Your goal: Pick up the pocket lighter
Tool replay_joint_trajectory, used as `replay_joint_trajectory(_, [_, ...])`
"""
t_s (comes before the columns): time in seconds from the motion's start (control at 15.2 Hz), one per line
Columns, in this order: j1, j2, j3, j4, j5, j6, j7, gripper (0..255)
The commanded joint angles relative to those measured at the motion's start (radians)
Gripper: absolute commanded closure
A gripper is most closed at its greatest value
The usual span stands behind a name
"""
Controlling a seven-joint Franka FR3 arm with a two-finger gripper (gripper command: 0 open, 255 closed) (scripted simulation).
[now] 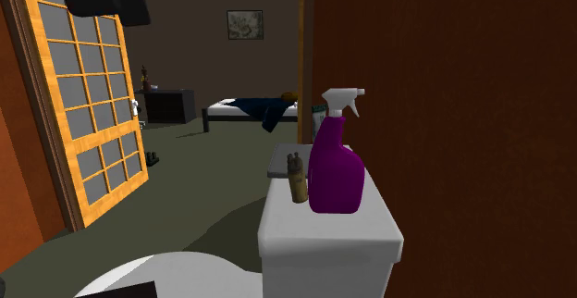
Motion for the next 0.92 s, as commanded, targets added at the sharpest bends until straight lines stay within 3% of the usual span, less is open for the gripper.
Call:
replay_joint_trajectory(0.0, [0.0,0.0,0.0,0.0,0.0,0.0,0.0,0])
replay_joint_trajectory(0.86, [0.078,0.397,0.212,0.138,-0.019,0.181,0.141,0])
